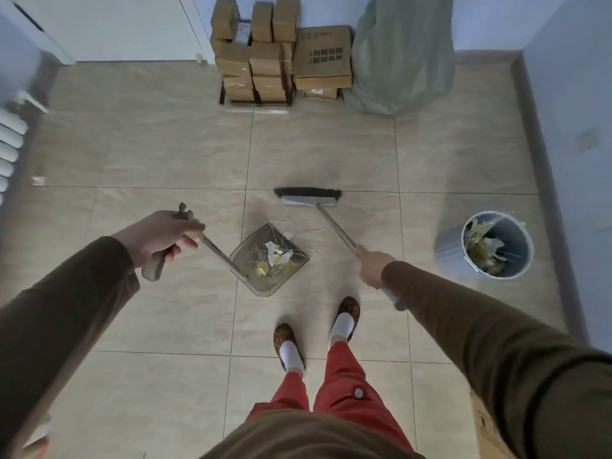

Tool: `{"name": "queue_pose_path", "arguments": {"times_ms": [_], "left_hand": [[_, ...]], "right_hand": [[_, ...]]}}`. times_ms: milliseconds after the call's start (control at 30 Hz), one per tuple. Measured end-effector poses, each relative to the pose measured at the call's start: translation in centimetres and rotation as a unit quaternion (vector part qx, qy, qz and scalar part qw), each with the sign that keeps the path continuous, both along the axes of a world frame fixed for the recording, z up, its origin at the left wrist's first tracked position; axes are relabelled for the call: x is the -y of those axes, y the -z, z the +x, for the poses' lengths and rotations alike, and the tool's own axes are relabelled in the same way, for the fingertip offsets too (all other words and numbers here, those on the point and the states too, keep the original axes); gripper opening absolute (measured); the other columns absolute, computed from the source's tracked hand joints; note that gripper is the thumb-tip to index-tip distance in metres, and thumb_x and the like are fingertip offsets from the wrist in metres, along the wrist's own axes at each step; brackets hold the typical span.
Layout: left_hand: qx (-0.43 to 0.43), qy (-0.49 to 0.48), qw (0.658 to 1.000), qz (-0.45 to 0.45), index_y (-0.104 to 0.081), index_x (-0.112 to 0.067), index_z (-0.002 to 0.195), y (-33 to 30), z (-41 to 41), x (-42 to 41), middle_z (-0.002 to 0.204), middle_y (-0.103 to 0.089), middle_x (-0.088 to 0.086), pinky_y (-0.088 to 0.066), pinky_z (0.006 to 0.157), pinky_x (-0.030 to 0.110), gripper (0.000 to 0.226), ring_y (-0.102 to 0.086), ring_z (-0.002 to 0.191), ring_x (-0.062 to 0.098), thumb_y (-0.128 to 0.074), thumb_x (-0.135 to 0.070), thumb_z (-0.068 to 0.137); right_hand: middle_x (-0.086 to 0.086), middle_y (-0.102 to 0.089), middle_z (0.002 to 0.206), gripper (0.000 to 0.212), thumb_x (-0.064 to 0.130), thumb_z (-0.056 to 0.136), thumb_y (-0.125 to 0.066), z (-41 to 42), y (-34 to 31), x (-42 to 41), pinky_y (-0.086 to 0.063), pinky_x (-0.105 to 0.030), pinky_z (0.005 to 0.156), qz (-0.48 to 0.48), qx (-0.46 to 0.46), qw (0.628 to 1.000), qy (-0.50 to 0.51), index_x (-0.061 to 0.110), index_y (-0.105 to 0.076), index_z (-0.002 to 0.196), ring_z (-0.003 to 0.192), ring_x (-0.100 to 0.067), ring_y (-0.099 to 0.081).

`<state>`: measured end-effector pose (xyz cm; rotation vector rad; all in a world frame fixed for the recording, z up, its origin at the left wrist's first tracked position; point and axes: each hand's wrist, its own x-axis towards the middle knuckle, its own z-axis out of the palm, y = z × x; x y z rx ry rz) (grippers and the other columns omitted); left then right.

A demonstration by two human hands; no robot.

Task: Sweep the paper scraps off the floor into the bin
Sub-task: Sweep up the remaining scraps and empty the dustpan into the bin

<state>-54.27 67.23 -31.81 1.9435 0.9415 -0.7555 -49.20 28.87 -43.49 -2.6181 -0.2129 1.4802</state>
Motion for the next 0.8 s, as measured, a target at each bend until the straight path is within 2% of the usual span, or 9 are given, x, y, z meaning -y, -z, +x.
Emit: {"name": "queue_pose_path", "arguments": {"times_ms": [67,133,267,367,500,600,700,800], "left_hand": [[0.001,0.002,1.000,-0.003,-0.064,-0.005,0.108,-0.1,0.2,0.1,0.103,-0.072,0.022,-0.039,0.052,0.028,0.025,-0.040,0.056,0.018,-0.064,-0.026,0.094],[0.003,0.004,1.000,-0.006,-0.064,-0.005,0.110,-0.3,0.4,0.1,0.103,-0.072,0.022,-0.039,0.052,0.028,0.027,-0.040,0.056,0.019,-0.065,-0.027,0.094],[0.002,0.031,0.999,-0.011,-0.065,-0.005,0.110,-0.5,0.4,0.0,0.101,-0.073,0.021,-0.041,0.051,0.028,0.030,-0.043,0.056,0.019,-0.066,-0.030,0.093],[0.002,0.059,0.998,-0.003,-0.066,-0.006,0.106,-0.9,0.1,0.1,0.100,-0.073,0.019,-0.040,0.049,0.027,0.028,-0.043,0.054,0.019,-0.067,-0.030,0.092],[0.002,0.064,0.998,0.006,-0.066,-0.005,0.104,-1.2,-0.2,0.9,0.099,-0.073,0.020,-0.040,0.047,0.027,0.026,-0.043,0.053,0.018,-0.066,-0.028,0.093],[-0.002,0.059,0.998,0.006,-0.065,-0.002,0.108,-1.1,-0.7,1.5,0.101,-0.072,0.022,-0.040,0.047,0.026,0.028,-0.042,0.052,0.017,-0.065,-0.027,0.093],[-0.001,0.049,0.999,0.002,-0.063,-0.002,0.111,-0.9,-1.2,1.5,0.101,-0.071,0.023,-0.039,0.047,0.027,0.030,-0.041,0.052,0.017,-0.064,-0.027,0.095],[-0.010,0.044,0.999,-0.012,-0.062,-0.004,0.110,-0.7,-1.9,0.8,0.102,-0.070,0.023,-0.039,0.047,0.027,0.030,-0.041,0.052,0.016,-0.064,-0.029,0.095]], "right_hand": [[-0.007,-0.058,0.084,0.069,0.002,0.087,-0.041,-0.5,-1.2,3.0,-0.045,-0.030,0.054,-0.016,0.014,0.999,-0.031,0.025,-0.025,0.150,0.069,-0.024,-0.058],[-0.006,-0.057,0.079,0.057,0.001,0.086,-0.041,-0.7,-2.8,6.2,-0.044,-0.029,0.049,-0.028,0.025,0.998,-0.043,0.025,-0.036,0.138,0.062,-0.021,-0.057],[-0.006,-0.060,0.078,0.040,0.008,0.088,-0.045,-2.8,-6.1,11.2,-0.050,-0.031,0.057,-0.032,0.026,0.999,-0.022,0.031,-0.040,0.120,0.064,-0.024,-0.063],[-0.008,-0.061,0.080,0.037,0.010,0.092,-0.047,-4.1,-6.4,10.4,-0.044,-0.026,0.043,0.006,0.014,0.998,0.063,0.029,-0.038,0.122,0.053,-0.020,-0.058],[-0.013,-0.059,0.094,0.045,0.007,0.092,-0.045,-4.4,-3.1,4.4,-0.054,-0.033,0.053,0.044,-0.007,0.990,0.132,0.019,-0.033,0.134,0.067,-0.025,-0.061],[-0.018,-0.059,0.095,0.050,0.001,0.091,-0.042,-6.8,-1.2,0.1,-0.054,-0.036,0.055,0.051,-0.064,0.987,0.141,0.012,-0.028,0.137,0.065,-0.026,-0.060],[-0.016,-0.055,0.094,0.046,0.001,0.093,-0.041,-10.1,-2.3,-0.3,-0.048,-0.028,0.042,0.057,-0.114,0.981,0.146,0.015,-0.031,0.136,0.057,-0.020,-0.054],[-0.011,-0.055,0.087,0.047,0.007,0.091,-0.046,-11.5,-5.4,2.6,-0.042,-0.023,0.042,0.071,-0.169,0.965,0.186,0.026,-0.036,0.133,0.051,-0.014,-0.049]]}}
